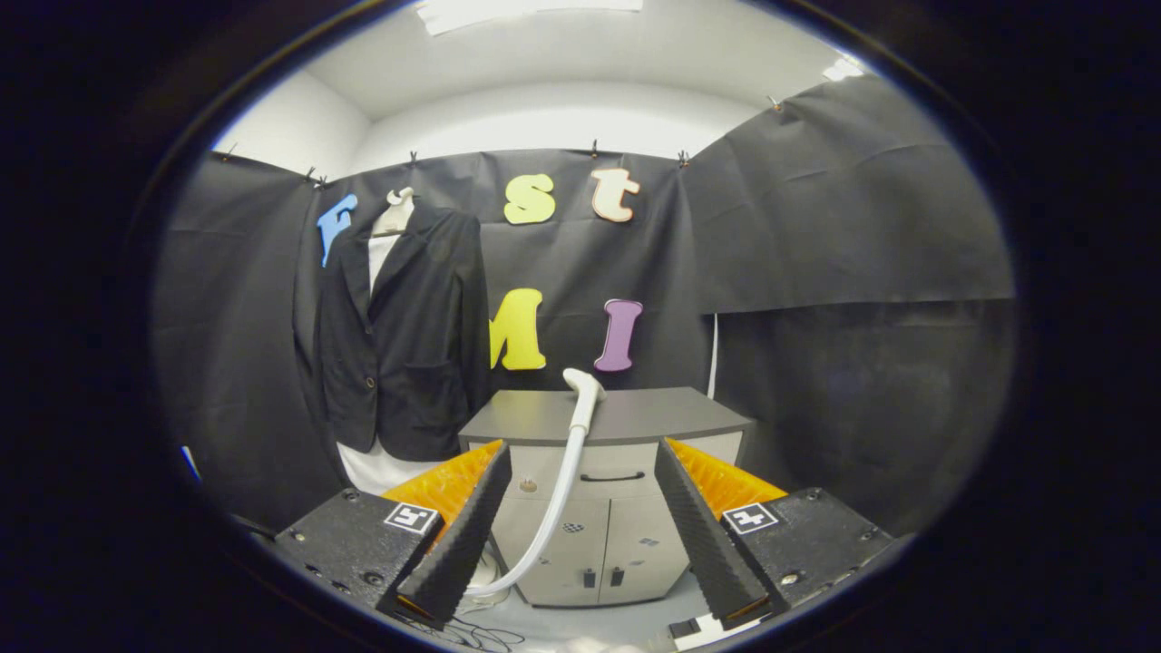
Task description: Iron the clothes twice with a garment steamer, once on the left side and once on the right side.
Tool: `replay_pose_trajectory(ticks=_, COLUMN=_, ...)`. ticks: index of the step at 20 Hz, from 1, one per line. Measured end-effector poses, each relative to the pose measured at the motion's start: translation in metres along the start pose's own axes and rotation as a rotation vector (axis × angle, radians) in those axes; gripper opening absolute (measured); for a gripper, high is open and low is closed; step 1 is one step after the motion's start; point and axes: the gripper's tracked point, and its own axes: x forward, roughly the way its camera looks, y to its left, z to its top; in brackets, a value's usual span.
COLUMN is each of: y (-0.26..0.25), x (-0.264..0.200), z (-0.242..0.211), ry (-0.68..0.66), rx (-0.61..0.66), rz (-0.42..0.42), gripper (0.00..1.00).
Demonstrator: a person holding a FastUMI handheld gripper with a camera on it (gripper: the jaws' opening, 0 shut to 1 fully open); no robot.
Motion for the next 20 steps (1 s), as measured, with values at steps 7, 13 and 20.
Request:
replay_pose_trajectory(ticks=7, y=-0.003, x=0.002, z=0.002, ry=0.004, rx=0.024, rz=-0.008, gripper=0.99)
replay_pose_trajectory(ticks=13, y=-0.009, x=0.016, z=0.017, ry=-0.001, rx=0.007, rz=-0.022, gripper=0.99)
replay_pose_trajectory(ticks=20, y=-0.034, x=0.072, z=0.045, ry=0.02, rx=0.016, rz=-0.058, gripper=0.99)
